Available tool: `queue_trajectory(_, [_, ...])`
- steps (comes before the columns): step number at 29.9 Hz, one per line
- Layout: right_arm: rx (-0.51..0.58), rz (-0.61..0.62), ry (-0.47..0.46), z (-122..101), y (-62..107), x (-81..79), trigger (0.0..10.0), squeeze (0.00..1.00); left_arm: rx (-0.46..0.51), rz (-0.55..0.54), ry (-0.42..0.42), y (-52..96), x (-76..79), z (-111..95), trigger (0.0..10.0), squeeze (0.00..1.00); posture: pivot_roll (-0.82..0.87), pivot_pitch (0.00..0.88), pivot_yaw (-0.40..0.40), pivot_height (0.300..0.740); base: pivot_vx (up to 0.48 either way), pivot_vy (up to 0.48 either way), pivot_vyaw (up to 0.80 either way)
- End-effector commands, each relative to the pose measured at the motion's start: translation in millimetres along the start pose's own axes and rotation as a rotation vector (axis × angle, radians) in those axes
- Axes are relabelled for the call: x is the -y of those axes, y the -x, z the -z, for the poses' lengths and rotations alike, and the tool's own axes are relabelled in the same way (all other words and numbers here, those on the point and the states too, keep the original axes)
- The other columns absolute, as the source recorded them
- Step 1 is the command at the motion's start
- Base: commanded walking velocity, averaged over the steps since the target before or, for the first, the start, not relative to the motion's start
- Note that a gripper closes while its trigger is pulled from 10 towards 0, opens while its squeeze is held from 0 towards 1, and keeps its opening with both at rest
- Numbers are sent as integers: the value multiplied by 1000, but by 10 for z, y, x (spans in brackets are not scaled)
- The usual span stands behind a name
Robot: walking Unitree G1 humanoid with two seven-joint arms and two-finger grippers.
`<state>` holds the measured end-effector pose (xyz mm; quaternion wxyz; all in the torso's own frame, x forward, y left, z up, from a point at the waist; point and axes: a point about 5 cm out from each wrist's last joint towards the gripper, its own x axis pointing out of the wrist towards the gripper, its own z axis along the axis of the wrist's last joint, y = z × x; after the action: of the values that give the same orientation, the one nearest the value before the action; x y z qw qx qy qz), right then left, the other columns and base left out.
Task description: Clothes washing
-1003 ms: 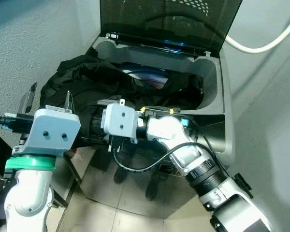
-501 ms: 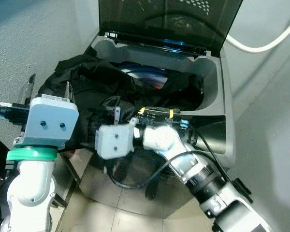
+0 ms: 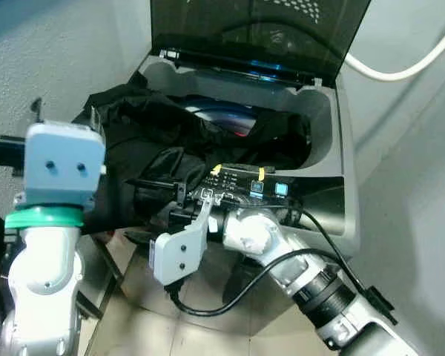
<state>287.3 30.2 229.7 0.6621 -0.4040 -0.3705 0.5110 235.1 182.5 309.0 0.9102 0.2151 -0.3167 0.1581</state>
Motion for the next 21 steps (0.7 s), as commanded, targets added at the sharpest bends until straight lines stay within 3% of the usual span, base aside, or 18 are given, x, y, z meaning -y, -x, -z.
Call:
queue_trajectory(1, [-46, 24, -143, 76, -40, -159, 10000, 0, -9, 40, 52, -47, 34, -1, 10000, 0, 188, 155, -32, 740, 0, 0, 0])
queue_trajectory(2, [-46, 24, -143, 76, -40, -159, 10000, 0, -9, 40, 52, -47, 34, -1, 10000, 0, 188, 155, -32, 740, 0, 0, 0])
queue_trajectory(4, [-78, 98, -358, 152, -104, -235, 10000, 0, 46, 99, 118, -129, 114, -114, 10000, 0, 188, 153, -33, 740, 0, 0, 0])
queue_trajectory(7, [-98, 162, -442, 201, -128, -192, 10000, 0, 87, 122, 150, -184, 162, -196, 10000, 0, 185, 154, -30, 740, 0, 0, 0])
queue_trajectory(11, [-111, 223, -482, 241, -118, -97, 10000, 0, 97, 134, 180, -225, 187, -228, 10000, 0, 184, 154, -29, 740, 0, 0, 0])
queue_trajectory(13, [-122, 284, -495, 278, -62, 87, 10000, 0, 79, 155, 213, -244, 199, -214, 10000, 0, 179, 155, -26, 740, 0, 0, 0])
queue_trajectory(14, [-122, 284, -495, 278, -62, 87, 10000, 0, 79, 155, 213, -244, 199, -214, 10000, 0, 179, 155, -26, 740, 0, 0, 0])
queue_trajectory(16, [-118, 325, -455, 277, 29, 313, 10000, 0, 58, 179, 229, -235, 201, -182, 10000, 0, 178, 156, -26, 740, 0, 0, 0])
queue_trajectory(17, [-118, 325, -455, 277, 29, 313, 10000, 0, 58, 179, 229, -235, 201, -182, 10000, 0, 178, 156, -26, 740, 0, 0, 0])
queue_trajectory(19, [-110, 346, -425, 250, 107, 480, 10000, 0, 32, 187, 249, -221, 193, -148, 10000, 0, 176, 158, -26, 740, 0, 0, 0])
queue_trajectory(21, [-110, 346, -425, 250, 107, 480, 10000, 0, 32, 187, 249, -221, 193, -148, 10000, 0, 176, 158, -26, 740, 0, 0, 0])
